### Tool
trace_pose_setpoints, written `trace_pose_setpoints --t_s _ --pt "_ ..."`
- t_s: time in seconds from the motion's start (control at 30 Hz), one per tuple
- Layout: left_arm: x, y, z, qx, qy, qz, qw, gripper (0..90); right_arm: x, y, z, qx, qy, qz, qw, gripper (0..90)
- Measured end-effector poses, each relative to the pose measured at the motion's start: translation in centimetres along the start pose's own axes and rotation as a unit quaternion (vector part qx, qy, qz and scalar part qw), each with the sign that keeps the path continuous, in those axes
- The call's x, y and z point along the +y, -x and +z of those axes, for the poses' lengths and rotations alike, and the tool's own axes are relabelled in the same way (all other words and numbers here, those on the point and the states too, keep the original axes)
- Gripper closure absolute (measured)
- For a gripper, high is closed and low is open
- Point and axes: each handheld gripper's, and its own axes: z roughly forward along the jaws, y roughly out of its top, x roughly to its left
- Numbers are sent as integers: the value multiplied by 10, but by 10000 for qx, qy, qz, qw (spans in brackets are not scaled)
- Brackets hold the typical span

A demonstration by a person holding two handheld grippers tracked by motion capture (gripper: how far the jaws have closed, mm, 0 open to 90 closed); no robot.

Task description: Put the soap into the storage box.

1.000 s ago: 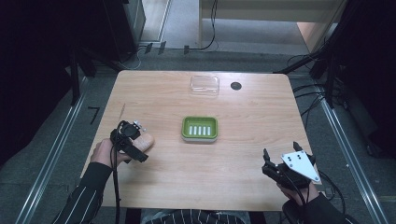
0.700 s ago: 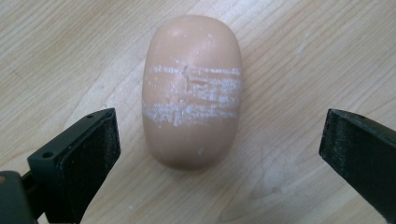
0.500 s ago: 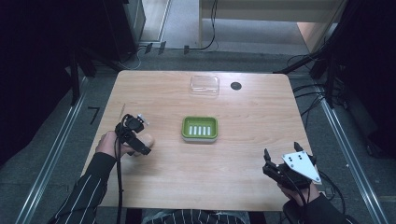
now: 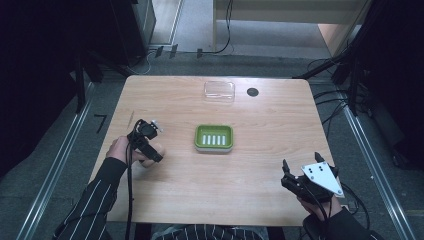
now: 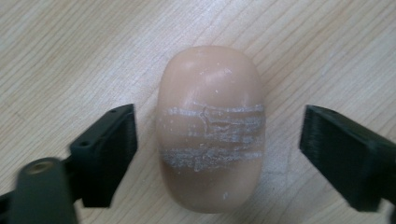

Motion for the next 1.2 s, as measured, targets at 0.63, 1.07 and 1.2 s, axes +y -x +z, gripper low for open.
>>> trace_pose_setpoints --t_s 0.63,1.07,1.2 --pt "2 -4 16 -53 -283 165 9994 325 0 0 -1 -22 23 29 10000 136" --pt "3 -2 19 7 -344 286 9990 331 0 0 -1 -13 4 6 10000 136" --pt "2 -1 18 -9 -288 300 9991 334 0 0 -1 -25 22 46 10000 136"
